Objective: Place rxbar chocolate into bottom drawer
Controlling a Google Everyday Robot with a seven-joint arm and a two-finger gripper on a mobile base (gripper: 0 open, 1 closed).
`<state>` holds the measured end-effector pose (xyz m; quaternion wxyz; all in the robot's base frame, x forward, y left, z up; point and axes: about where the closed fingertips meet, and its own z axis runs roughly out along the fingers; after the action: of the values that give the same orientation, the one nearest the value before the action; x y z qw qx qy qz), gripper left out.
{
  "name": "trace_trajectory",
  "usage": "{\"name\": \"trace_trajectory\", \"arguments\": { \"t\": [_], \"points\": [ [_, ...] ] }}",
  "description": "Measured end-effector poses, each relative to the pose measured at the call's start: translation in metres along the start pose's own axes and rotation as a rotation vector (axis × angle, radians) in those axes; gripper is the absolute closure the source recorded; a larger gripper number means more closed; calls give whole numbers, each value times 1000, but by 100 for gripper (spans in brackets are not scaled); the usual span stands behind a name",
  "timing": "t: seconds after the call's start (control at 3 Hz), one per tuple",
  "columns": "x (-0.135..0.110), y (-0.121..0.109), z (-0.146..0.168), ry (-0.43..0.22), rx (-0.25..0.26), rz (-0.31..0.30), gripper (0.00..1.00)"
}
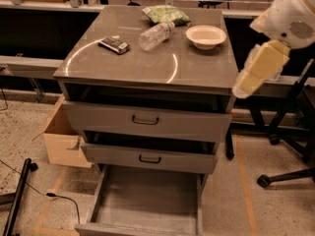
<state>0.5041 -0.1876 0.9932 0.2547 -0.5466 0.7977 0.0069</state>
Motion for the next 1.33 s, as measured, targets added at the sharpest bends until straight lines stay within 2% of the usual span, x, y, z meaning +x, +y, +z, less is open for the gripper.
{"name": "trace_trajectory", "arguments": {
  "t": [0.33, 0.67, 1.0, 1.33],
  "points": [
    [-43, -36, 24, -171, 8, 84, 0],
    [-77, -51, 57, -332, -5, 133, 0],
    [-113, -50, 100, -419, 13, 179, 0],
    [-122, -66, 94, -462, 75, 188, 0]
  ]
}}
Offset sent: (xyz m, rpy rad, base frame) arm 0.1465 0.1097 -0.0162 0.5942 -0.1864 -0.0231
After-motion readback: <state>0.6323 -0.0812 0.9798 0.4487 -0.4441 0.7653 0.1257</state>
